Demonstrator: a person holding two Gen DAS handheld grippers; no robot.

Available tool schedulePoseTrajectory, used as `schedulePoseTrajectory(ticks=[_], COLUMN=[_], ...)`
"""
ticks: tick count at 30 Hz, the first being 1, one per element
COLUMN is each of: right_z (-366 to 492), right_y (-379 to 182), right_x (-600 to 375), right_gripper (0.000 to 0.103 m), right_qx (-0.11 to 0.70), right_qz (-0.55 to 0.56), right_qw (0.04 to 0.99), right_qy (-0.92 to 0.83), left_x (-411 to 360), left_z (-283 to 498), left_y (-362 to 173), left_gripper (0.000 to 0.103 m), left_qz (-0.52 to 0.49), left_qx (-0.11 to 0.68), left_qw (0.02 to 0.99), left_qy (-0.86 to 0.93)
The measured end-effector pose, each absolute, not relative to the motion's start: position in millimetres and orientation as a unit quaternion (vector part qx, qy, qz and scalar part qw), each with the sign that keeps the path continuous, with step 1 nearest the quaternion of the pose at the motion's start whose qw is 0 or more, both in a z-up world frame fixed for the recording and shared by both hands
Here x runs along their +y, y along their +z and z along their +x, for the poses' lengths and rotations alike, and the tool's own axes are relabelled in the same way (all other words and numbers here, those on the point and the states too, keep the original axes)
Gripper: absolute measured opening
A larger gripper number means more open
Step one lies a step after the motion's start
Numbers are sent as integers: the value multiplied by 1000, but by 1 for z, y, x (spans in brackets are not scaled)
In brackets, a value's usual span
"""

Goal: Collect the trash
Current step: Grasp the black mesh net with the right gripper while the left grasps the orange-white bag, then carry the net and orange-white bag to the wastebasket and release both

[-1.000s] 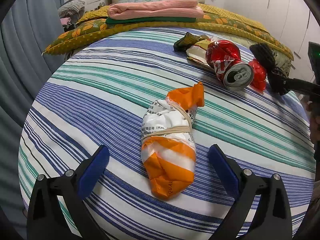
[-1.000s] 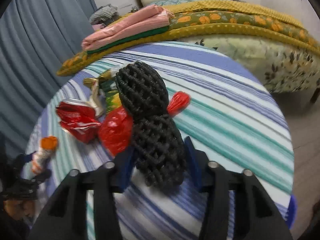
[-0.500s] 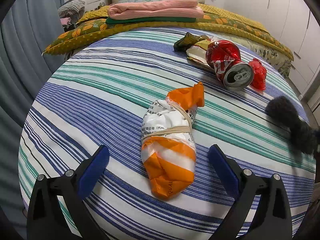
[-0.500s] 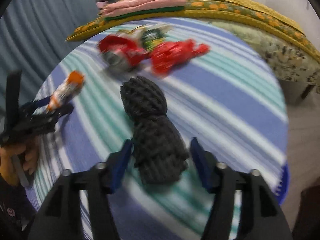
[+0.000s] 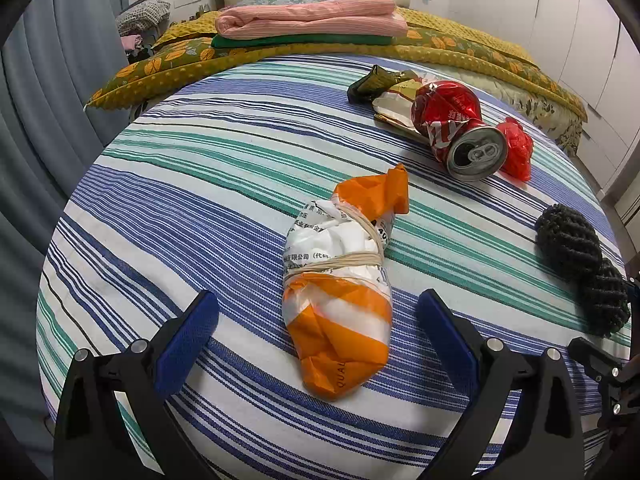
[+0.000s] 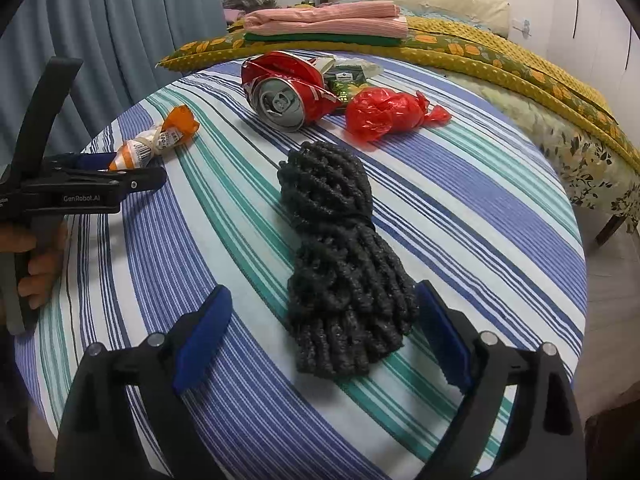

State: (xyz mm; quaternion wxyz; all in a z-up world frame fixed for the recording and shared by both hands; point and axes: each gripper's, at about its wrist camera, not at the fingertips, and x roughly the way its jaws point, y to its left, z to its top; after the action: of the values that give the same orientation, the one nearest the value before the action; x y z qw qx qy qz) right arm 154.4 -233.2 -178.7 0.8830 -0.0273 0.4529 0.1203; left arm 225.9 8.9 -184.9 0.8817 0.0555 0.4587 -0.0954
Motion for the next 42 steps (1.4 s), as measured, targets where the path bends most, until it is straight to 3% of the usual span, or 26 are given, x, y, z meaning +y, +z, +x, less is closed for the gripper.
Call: schedulePoseTrajectory(ticks=[9,16,19,20,23,24,25,33,42], right_z=[150,173,191,198,209,210,209,175,138], right_y=[-170,-143,-141,-143,-155,-157,-158,-128,-122], right_x=[-260,-261,-245,-240,-232,-231,-232,-267,-384], right_gripper=[91,91,90,85,56,44,40,39,39], right_qx=[469,500,516,527,566,570,571,516,500], right_qz=[26,12,-26,-41,-62,-61,-60,-2,36], right_qw=[871,848,837,830,804,801,801,840,863], right_qy=[145,176,179,177,171,170,170,170,65], left_x=[19,14,12,11,9,8,9,-6,-116], left_z=[226,231,235,235,234,234,234,209,158], left_y=[-182,-181,-181,-180,-177,-176,-175,-153,-127], left_gripper=[98,97,88,85,70,58,46,44,44], left_qz=[26,85,80,81,82,83,84,68,72], left_qx=[453,465,469,470,472,472,471,446,430], left_qw=[882,864,861,861,859,859,860,871,851], left_qy=[-127,-171,-177,-179,-180,-179,-177,-196,-292])
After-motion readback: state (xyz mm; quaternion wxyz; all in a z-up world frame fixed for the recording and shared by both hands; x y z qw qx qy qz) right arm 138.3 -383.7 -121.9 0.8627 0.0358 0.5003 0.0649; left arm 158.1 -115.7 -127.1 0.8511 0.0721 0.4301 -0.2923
